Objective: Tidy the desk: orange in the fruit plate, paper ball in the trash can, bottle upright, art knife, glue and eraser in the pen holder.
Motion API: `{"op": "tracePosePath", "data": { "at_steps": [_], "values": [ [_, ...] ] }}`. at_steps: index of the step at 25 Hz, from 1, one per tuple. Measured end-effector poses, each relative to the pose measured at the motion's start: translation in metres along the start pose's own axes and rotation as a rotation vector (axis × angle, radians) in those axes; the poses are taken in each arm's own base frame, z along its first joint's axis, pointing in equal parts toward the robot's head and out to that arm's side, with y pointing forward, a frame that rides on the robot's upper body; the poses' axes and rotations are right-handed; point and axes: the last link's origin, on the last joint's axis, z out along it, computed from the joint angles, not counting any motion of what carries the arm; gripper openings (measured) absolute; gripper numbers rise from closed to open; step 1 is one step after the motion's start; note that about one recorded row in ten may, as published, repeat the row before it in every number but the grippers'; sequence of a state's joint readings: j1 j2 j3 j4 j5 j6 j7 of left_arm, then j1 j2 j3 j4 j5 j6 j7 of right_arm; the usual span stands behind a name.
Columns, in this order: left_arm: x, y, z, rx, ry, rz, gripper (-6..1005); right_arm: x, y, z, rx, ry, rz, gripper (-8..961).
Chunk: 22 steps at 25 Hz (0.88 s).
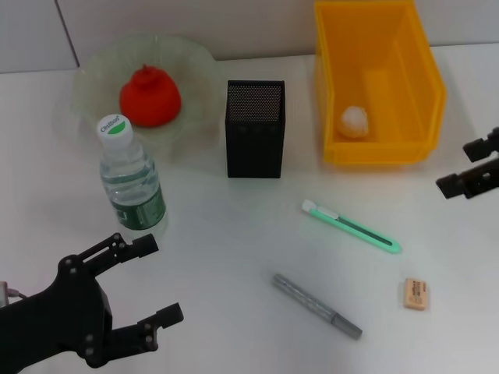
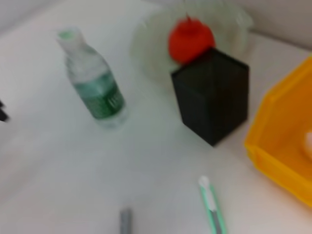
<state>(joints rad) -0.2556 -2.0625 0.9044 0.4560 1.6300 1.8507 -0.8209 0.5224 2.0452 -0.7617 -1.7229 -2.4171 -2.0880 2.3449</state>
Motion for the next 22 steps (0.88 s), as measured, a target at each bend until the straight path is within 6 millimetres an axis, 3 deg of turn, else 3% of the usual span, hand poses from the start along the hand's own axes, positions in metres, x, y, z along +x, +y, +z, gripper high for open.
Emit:
{"op": "tracePosePath", "data": {
  "at_steps": [1,7,11,22],
  "values": [
    [0.0,0.0,0.0,0.0,0.0,0.0,860,-0.015,0.007,0.003,0.03,0.071,-0.008,834],
    [0.0,-0.001,0.001,-0.006,-0.009,-0.007,860,-0.046,0.022,0.019,0.09,0.223,-0.065,834],
    [-0.003,-0.001,0.0,-0.012,-0.028,-0.01,860,-0.065,0.026,0.048,0.119,0.291,-0.116,825],
    [-0.019,-0.004,0.002,0.02,-0.127,-0.013,859,-0.074,0.016,0.099,0.081,0.328,-0.102,790]
  ]
}}
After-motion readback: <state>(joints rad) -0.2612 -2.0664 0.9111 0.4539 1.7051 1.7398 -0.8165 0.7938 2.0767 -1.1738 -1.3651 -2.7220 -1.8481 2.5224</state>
